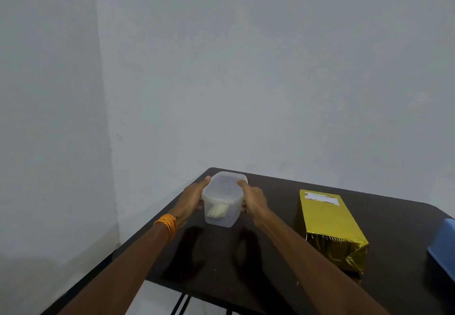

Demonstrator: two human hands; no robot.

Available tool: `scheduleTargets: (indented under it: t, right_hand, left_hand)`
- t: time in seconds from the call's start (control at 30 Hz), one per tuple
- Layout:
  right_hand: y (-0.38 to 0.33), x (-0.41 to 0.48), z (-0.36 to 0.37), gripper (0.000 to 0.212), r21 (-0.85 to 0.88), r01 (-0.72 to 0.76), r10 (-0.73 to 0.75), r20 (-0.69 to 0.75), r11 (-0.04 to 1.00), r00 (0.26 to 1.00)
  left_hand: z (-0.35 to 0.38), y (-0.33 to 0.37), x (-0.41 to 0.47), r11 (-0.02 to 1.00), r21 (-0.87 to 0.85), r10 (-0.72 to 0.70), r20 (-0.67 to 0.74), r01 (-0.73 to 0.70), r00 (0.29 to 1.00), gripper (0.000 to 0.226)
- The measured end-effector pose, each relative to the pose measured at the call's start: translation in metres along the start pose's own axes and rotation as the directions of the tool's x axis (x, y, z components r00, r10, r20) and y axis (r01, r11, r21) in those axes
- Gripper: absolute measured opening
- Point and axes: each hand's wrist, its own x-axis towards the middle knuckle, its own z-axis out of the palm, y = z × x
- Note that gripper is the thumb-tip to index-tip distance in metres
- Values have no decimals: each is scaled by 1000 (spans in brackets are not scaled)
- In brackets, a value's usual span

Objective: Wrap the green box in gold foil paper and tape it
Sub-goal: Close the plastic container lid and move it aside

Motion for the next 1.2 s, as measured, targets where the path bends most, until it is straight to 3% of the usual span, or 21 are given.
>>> scheduleTargets:
  t: [0.07,0.23,0.37,0.53,0.7,1.2]
  right_hand:
    - [4,-6,-2,70,-30,48,-45,91,998,995]
    - [15,-20,-4,65,-113,161,-129,245,980,961]
    - [21,-18,7,55,-207,280,-250,160,937,955]
    - [17,5,26,40,-305,357,-329,142,883,934]
    - [17,47,48,39,-343,379,-356,132,859,925]
    - [14,147,63,37,-432,379,-369,110,818,923]
  left_hand:
    - [-6,-2,-7,1000,-14,12,29,-12,999,41]
    - [-19,-18,-16,994,98,39,53,-44,998,60]
    - [-25,-30,-1,963,262,60,-6,-56,998,60]
    - [-32,-41,32,947,305,113,-40,-95,993,65]
    - [-34,-47,69,948,303,123,-85,-92,989,47]
    - [-19,-69,174,931,358,113,-106,-68,988,59]
